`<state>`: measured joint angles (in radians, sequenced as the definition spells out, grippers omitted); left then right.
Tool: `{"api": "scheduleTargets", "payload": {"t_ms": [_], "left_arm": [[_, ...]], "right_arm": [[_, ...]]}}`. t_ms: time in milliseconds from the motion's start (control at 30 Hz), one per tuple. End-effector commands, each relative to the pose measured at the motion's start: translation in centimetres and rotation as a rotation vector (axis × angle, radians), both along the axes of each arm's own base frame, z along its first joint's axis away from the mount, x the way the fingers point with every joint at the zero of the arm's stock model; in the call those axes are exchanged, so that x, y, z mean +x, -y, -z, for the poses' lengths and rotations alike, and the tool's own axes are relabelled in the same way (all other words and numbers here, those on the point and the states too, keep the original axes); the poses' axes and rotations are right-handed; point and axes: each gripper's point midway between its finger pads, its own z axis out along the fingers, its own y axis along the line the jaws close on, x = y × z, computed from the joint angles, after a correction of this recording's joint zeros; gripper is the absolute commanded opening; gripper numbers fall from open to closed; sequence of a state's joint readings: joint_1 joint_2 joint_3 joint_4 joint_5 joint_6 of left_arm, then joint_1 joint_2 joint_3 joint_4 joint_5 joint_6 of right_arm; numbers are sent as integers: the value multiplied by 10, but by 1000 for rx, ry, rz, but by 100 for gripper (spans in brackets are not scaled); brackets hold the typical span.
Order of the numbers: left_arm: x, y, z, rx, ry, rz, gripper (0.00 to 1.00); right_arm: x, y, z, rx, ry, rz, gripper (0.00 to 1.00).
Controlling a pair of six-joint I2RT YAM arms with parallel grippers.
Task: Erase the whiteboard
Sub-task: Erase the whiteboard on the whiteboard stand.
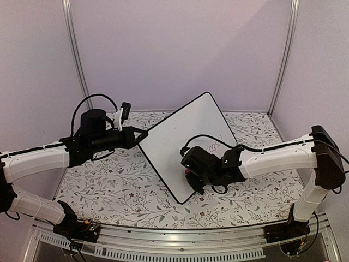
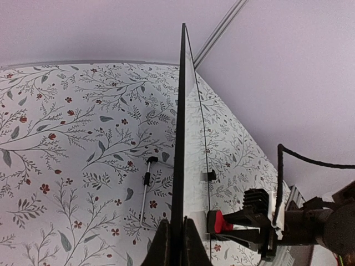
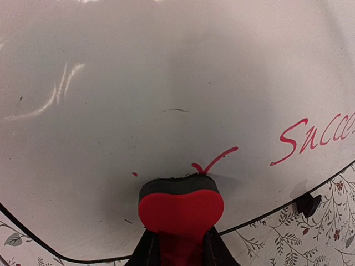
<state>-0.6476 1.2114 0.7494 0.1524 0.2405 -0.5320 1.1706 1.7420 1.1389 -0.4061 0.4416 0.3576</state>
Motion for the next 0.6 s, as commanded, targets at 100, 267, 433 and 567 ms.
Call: {"api": "scheduleTargets", "payload": {"t_ms": [100, 267, 433, 567], "left_arm": [[-9, 11, 6, 37, 36, 78, 0], [-8, 12, 6, 36, 35, 80, 0], [-9, 12, 6, 35, 34, 83, 0], [-8, 12, 5, 36, 37, 80, 0]], "right_arm": [[-18, 24, 41, -58, -102, 15, 21], [-18, 26, 37, -40, -97, 22, 21], [-7, 9, 16, 0, -55, -3, 21], [-2, -19, -6, 37, -18, -89, 21]]}}
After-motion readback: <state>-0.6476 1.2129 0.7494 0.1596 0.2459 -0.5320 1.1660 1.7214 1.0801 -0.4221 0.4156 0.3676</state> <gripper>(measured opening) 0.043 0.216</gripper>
